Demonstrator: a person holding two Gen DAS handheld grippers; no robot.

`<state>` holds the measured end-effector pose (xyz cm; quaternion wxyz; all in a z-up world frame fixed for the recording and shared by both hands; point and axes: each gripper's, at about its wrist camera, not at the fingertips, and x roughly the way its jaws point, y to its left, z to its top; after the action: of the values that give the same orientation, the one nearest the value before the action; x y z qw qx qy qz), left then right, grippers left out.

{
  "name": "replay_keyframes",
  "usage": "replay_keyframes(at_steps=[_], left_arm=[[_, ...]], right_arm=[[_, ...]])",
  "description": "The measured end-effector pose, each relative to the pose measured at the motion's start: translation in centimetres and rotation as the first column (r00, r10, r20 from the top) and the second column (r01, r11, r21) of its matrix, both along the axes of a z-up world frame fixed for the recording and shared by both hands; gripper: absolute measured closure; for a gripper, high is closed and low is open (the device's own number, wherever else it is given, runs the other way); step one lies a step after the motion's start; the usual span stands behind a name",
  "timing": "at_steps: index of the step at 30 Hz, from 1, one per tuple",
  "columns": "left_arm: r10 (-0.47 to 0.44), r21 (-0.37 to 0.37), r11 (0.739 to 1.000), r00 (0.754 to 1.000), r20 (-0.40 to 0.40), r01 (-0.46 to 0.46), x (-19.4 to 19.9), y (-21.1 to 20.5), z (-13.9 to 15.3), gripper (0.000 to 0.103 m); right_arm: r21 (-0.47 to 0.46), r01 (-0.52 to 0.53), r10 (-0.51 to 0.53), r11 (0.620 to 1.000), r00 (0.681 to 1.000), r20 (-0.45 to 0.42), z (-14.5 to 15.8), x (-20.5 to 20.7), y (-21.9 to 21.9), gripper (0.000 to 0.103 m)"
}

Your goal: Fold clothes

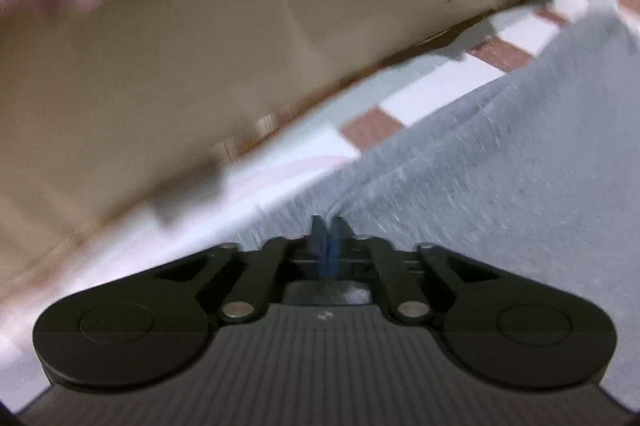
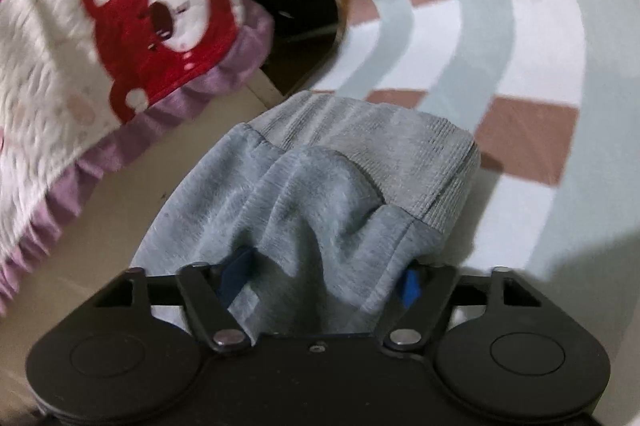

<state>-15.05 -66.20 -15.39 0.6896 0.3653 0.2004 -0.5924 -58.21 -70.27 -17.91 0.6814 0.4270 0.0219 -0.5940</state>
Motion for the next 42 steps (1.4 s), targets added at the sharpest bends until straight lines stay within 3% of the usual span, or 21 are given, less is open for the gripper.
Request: replay_keyframes(at_steps=[1,2,5,7,8,11,12,14,16,19,21,23,26,28,31,34,37,39,40,41,42], left_arm=[[-0.017,-0.011,1.000,0.997,0.078,0.018,-0.7,0.1,0.3,0.102],[-0.016,-0.018,1.000,0.995,0.096,0.017,-0.8,-0.1,0.4,0.102],[0.028,-0.062,0.998,0.995,0.091,-0.023,0.0,-1.0,1.2,0.102],[0.053,-0.104,0.994,0.988,0.146,-0.038,0.0,-1.7,1.3,0.102],[0.055,-0.110,0.993,0.985,0.165,-0.038,-0.1,-2.2,1.1,0.102],[0.090,-0.023,0.996,0.995,0.031,-0.089,1.2,-3.3,-0.2,0.092],[0.118,0.001,0.993,0.993,-0.012,-0.118,1.7,-3.2,-0.4,0.089],[0.157,0.007,0.988,0.986,-0.059,-0.156,2.4,-2.2,-0.2,0.062],[0.190,-0.029,0.981,0.980,-0.059,-0.192,3.2,0.7,1.1,0.041],[0.232,-0.057,0.970,0.969,-0.083,-0.237,4.7,6.5,3.4,0.040],[0.279,-0.058,0.956,0.953,-0.115,-0.287,6.2,10.6,4.4,0.037],[0.374,-0.026,0.924,0.916,-0.145,-0.382,8.0,15.1,4.8,0.033],[0.558,0.091,0.828,0.799,-0.224,-0.553,12.0,21.8,4.5,0.033],[0.667,0.133,0.739,0.686,-0.291,-0.661,14.5,26.5,4.1,0.033],[0.793,0.184,0.581,0.502,-0.346,-0.793,18.2,32.9,3.8,0.033],[0.857,0.177,0.445,0.360,-0.368,-0.878,20.8,37.8,3.6,0.033],[0.900,0.168,0.334,0.260,-0.351,-0.928,22.2,40.4,3.5,0.033],[0.882,0.172,0.298,0.202,-0.426,-0.939,23.4,41.7,3.4,0.032],[0.874,0.181,0.276,0.168,-0.457,-0.944,24.0,41.9,3.2,0.032],[0.864,0.190,0.253,0.133,-0.486,-0.949,24.6,42.1,3.0,0.032],[0.860,0.192,0.239,0.116,-0.497,-0.952,25.3,42.3,2.9,0.032]], right_arm=[[-0.021,-0.013,0.012,1.000,0.999,-0.035,0.1,0.4,0.1,0.063],[-0.041,-0.027,0.024,0.999,0.997,-0.071,0.2,0.8,0.2,0.075],[-0.168,-0.122,0.091,0.978,0.979,-0.181,2.8,0.7,1.3,0.084],[-0.220,-0.173,0.121,0.960,0.965,-0.230,4.6,0.8,1.2,0.084],[-0.190,-0.168,0.123,0.967,0.966,-0.226,4.6,0.7,0.6,0.083],[-0.100,-0.151,0.127,0.983,0.969,-0.213,4.6,0.5,-1.4,0.073],[-0.023,-0.133,0.126,0.991,0.973,-0.194,3.8,0.2,-2.2,0.068],[0.089,-0.097,0.109,0.991,0.984,-0.140,2.4,-0.6,-3.0,0.059],[0.094,-0.108,0.118,0.990,0.987,-0.109,2.5,-1.3,-2.5,0.057],[0.097,-0.128,0.143,0.987,0.974,-0.176,3.5,-1.7,-0.7,0.049],[0.115,-0.180,0.193,0.977,0.974,-0.117,3.6,-2.1,0.0,0.049],[0.136,-0.252,0.257,0.958,0.966,-0.020,3.6,-2.5,0.6,0.046],[0.172,-0.423,0.380,0.890,0.895,0.236,2.4,-1.8,0.9,0.045],[0.191,-0.505,0.420,0.842,0.835,0.356,1.5,-0.4,0.8,0.043],[0.256,-0.582,0.433,0.771,0.776,0.459,0.6,2.1,0.0,0.041],[0.320,-0.630,0.450,0.708,0.751,0.484,0.2,4.5,-0.7,0.037],[0.391,-0.675,0.516,0.626,0.734,0.441,-0.6,7.0,-0.5,0.036],[0.406,-0.715,0.555,0.570,0.699,0.452,-1.4,8.4,-0.2,0.037],[0.401,-0.734,0.573,0.547,0.678,0.460,-1.8,9.0,0.0,0.048],[0.373,-0.736,0.577,0.565,0.676,0.459,-1.5,8.8,0.1,0.082],[0.345,-0.736,0.581,0.583,0.674,0.457,-1.1,8.5,0.2,0.091]])
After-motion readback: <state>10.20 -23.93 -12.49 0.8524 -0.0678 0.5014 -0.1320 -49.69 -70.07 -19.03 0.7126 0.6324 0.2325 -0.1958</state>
